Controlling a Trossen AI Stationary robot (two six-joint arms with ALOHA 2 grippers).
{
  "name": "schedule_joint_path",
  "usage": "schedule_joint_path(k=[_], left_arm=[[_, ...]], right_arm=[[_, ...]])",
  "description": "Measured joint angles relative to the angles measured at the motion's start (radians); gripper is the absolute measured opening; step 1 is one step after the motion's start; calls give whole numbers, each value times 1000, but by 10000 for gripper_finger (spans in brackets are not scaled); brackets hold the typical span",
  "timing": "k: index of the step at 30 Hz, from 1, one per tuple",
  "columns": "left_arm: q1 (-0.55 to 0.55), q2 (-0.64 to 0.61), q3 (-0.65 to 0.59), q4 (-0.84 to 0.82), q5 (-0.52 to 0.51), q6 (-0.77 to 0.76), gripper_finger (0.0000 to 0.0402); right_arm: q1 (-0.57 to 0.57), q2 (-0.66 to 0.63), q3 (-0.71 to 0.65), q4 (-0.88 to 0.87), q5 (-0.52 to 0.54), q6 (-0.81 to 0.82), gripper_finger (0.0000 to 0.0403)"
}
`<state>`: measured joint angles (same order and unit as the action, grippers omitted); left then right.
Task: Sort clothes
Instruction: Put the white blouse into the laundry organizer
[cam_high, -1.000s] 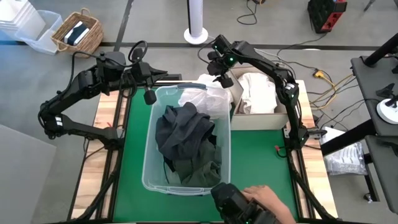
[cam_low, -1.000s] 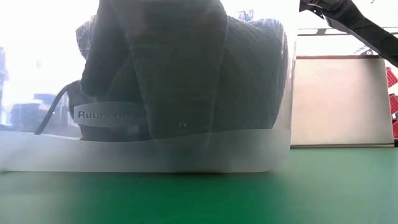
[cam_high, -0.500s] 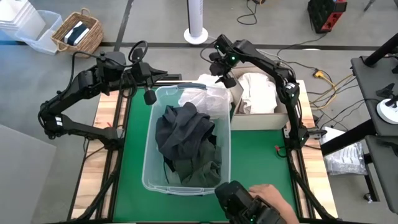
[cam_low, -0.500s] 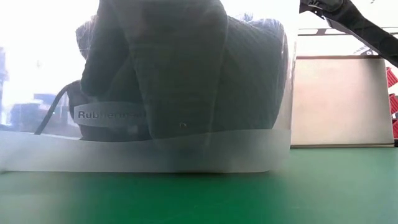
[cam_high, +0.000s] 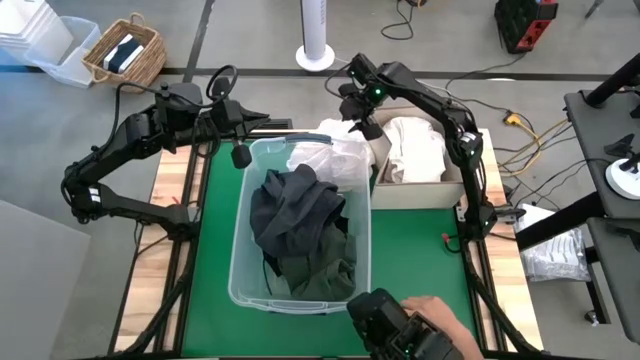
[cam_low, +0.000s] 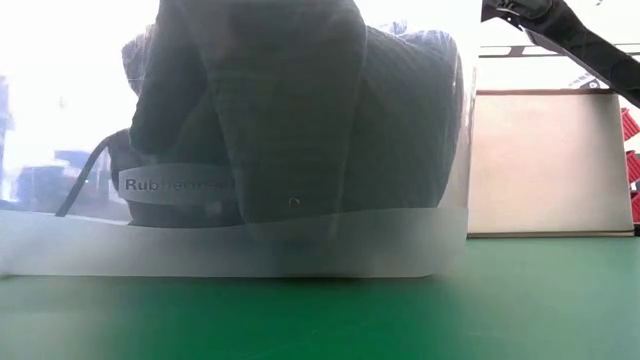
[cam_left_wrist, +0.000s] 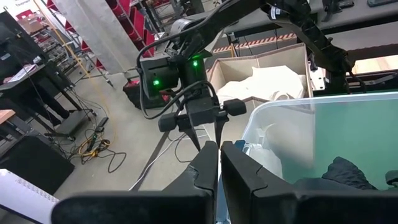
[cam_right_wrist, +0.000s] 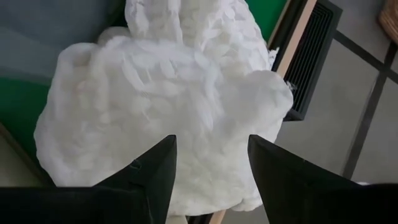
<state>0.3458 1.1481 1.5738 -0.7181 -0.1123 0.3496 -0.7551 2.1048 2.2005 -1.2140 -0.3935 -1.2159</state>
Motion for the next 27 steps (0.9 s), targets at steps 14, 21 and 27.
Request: schedule_joint_path(k=[14, 21, 27], left_arm=[[0, 0, 0, 0, 0, 0, 0], [0, 2, 0, 13, 0, -7, 0], [0, 2, 0, 29, 0, -11, 0]], right_arm=[[-48, -13, 0, 5, -138, 27, 196], [-94, -85, 1, 193, -139, 121, 178], [-153, -70, 2, 447, -181, 409, 107]])
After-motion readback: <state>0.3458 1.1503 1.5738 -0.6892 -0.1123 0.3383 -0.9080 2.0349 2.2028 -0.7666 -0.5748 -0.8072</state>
